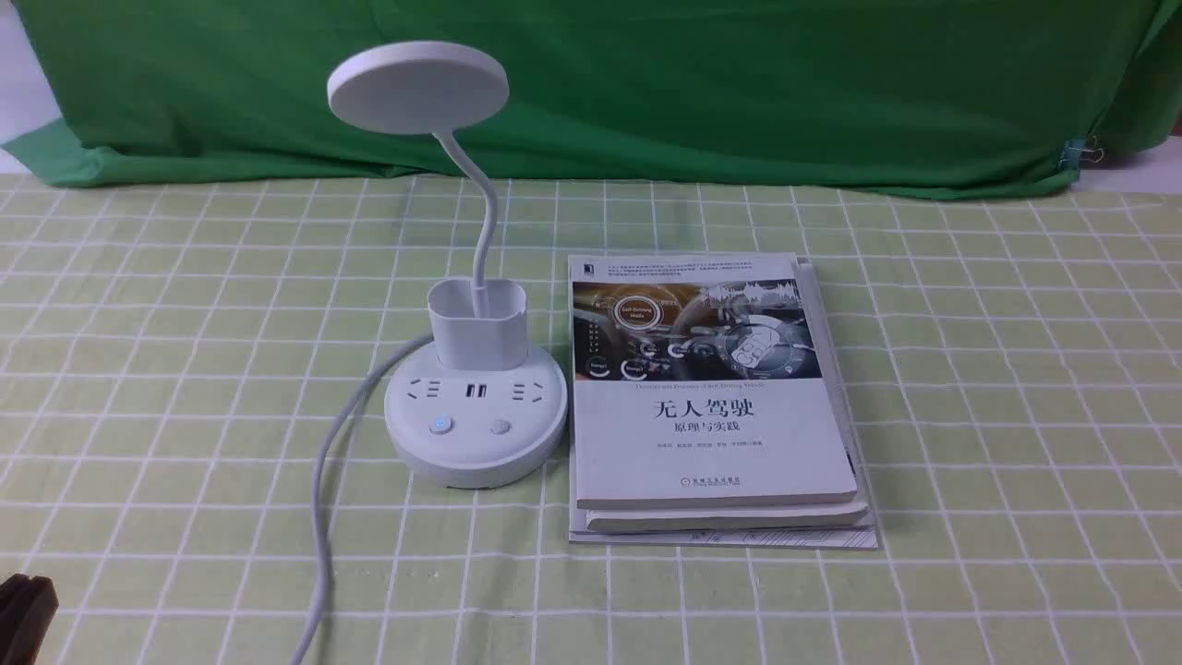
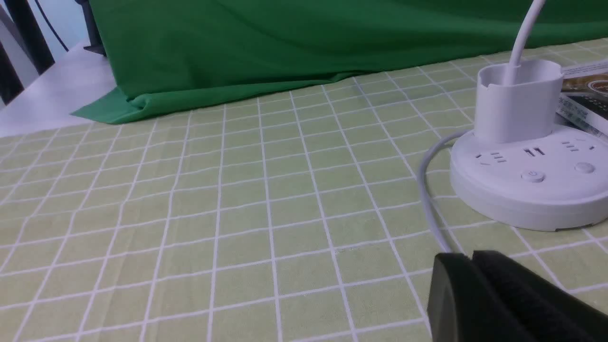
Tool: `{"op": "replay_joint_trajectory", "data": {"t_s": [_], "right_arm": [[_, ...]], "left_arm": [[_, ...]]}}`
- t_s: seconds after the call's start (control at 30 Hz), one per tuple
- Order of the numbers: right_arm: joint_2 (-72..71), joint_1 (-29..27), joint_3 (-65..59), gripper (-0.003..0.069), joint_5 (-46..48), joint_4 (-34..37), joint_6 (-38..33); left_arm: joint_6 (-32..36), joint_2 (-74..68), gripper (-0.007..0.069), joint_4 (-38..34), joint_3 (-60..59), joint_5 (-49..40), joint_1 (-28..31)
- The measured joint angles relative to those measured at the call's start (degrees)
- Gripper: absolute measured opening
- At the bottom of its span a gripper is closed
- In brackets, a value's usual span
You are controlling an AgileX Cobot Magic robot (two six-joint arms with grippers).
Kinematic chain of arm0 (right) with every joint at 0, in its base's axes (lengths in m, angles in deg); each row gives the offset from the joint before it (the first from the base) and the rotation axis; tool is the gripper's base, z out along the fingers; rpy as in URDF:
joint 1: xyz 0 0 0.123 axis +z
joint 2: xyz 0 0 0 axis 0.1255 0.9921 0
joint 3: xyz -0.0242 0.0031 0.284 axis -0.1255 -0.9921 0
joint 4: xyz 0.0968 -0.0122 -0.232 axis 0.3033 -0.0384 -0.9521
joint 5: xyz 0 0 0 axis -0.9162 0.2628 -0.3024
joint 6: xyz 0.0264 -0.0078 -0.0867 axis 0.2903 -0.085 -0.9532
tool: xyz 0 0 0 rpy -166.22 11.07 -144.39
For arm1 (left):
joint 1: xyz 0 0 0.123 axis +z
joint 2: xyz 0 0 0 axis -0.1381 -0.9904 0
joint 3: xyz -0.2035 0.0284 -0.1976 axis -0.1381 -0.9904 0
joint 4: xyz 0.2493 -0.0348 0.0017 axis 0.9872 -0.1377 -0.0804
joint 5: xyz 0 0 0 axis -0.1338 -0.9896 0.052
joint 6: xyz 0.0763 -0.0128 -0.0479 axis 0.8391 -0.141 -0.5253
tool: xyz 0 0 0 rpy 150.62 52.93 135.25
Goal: Turn on the table lamp on the green coffee tablecloth with your hand.
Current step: 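Press the power button on the lamp base to turn the lamp on with the left gripper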
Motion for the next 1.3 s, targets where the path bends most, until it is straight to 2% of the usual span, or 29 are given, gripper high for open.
{"op": "replay_joint_trajectory", "data": {"t_s": [0.4, 0.53, 0.87, 1.3], "right_arm": [[0.0, 0.0, 0.0, 0.0245, 0.0, 0.0, 0.0], [0.0, 0.0, 0.0, 0.0245, 0.0, 0.0, 0.0], [0.0, 0.0, 0.0, 0.0245, 0.0, 0.0, 0.0], [0.0, 0.0, 0.0, 0.0245, 0.0, 0.0, 0.0]], "left_arm": [[0.0, 0.0, 0.0019, -0.36, 0.0, 1.15, 0.0], [0.0, 0.0, 0.0019, -3.05, 0.0, 5.23, 0.0], [-0.08, 0.0, 0.0019, -4.14, 0.0, 14.71, 0.0], [-6.01, 0.0, 0.0019, -5.88, 0.14, 20.98, 0.0]]}}
